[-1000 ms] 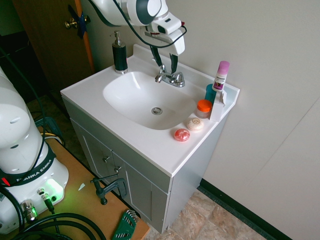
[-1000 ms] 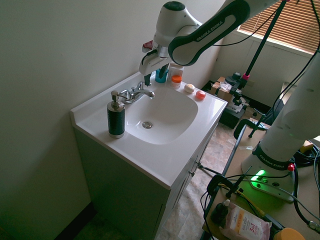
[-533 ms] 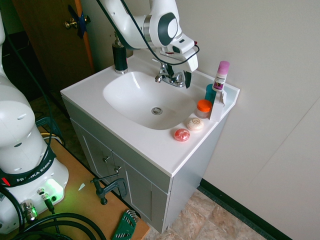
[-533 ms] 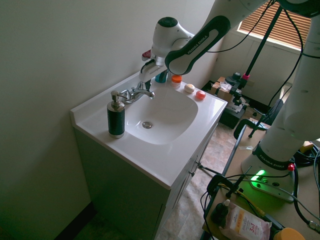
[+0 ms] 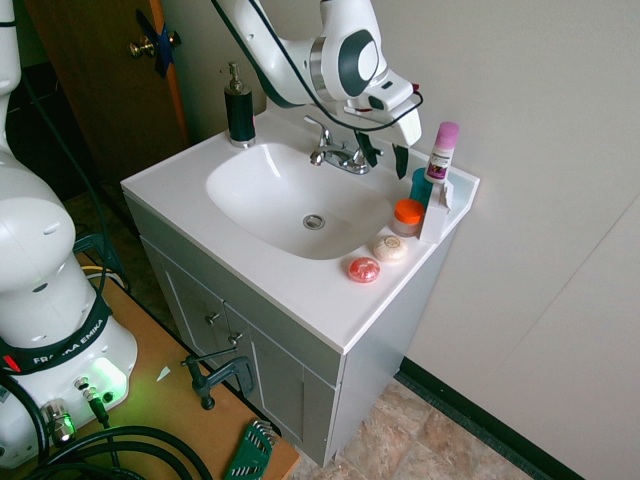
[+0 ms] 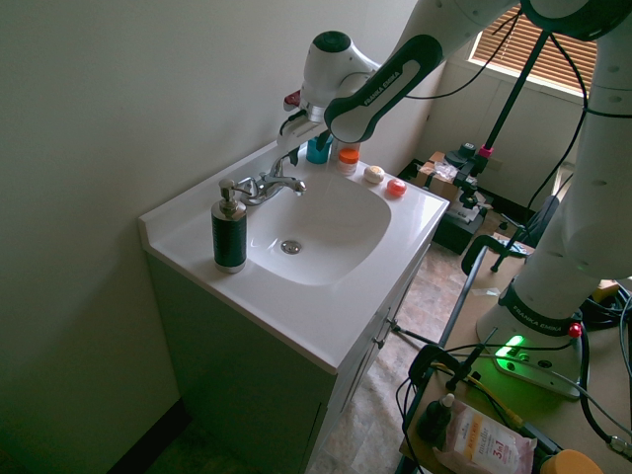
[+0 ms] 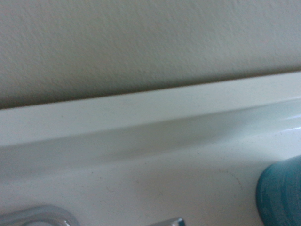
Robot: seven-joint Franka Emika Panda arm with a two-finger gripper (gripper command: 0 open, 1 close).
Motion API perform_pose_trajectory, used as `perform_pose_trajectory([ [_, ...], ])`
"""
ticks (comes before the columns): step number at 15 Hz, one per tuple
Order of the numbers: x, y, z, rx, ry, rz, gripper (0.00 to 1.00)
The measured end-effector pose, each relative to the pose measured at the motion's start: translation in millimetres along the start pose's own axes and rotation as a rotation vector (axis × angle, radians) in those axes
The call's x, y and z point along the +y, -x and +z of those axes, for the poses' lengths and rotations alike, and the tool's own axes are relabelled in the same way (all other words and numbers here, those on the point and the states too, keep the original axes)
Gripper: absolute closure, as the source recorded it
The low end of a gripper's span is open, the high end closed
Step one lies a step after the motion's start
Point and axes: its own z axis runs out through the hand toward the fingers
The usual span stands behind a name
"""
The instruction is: Turn off the cold water
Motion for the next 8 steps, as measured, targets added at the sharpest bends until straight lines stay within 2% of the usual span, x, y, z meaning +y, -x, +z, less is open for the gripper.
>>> perform_pose_trajectory([
  [3,-0.5,5.9,-0.6,-0.002,0.005,-0.01,0.0],
  [5,15.9,21.9,-9.9,-0.029,0.009,-0.015,0.0],
  [8,59.3,64.1,-31.5,-0.138,0.029,-0.041,0.0],
])
